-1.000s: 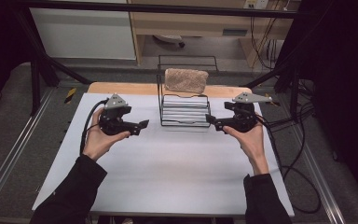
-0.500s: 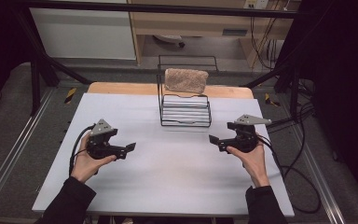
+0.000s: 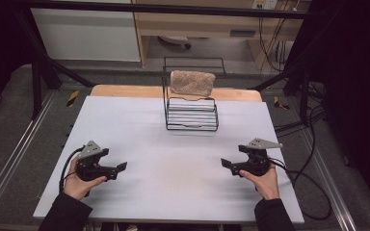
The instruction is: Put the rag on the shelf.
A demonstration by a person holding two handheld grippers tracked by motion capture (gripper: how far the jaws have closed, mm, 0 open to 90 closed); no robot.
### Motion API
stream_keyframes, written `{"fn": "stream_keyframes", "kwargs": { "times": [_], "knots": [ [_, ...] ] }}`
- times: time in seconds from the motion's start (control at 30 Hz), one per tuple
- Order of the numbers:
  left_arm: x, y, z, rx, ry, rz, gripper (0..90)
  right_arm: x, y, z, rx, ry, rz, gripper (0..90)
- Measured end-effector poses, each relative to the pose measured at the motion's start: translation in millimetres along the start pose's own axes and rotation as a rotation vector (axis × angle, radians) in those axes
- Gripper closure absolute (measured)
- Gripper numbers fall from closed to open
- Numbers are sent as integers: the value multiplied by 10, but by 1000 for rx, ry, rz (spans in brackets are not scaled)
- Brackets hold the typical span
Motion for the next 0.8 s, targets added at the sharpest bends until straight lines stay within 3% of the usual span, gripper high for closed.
{"fn": "stream_keyframes", "kwargs": {
  "times": [0.13, 0.3, 0.4, 0.8],
  "knots": [
    [-28, 87, 32, 3, 0, 1, 64, -17, 190, 1, 28, -11, 16, 28],
    [-35, 182, 44, 4, 8, 3, 64, -66, 346, -10, 29, -6, 45, 26],
    [-27, 225, 44, 18, 9, 14, 64, -117, 387, -25, 35, -3, 32, 27],
    [-21, 253, 75, 5, 2, 20, 64, -117, 435, -35, 33, -6, 51, 24]
  ]
}}
Point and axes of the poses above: each handheld gripper's, and its own axes: x roughly forward along the jaws, y roughly out of its underside, z roughly to its left, the point moved 2 cm from there along x, roughly forward along the jaws, and after that the axes turned 12 degrees about -x, right-handed, at the moved point
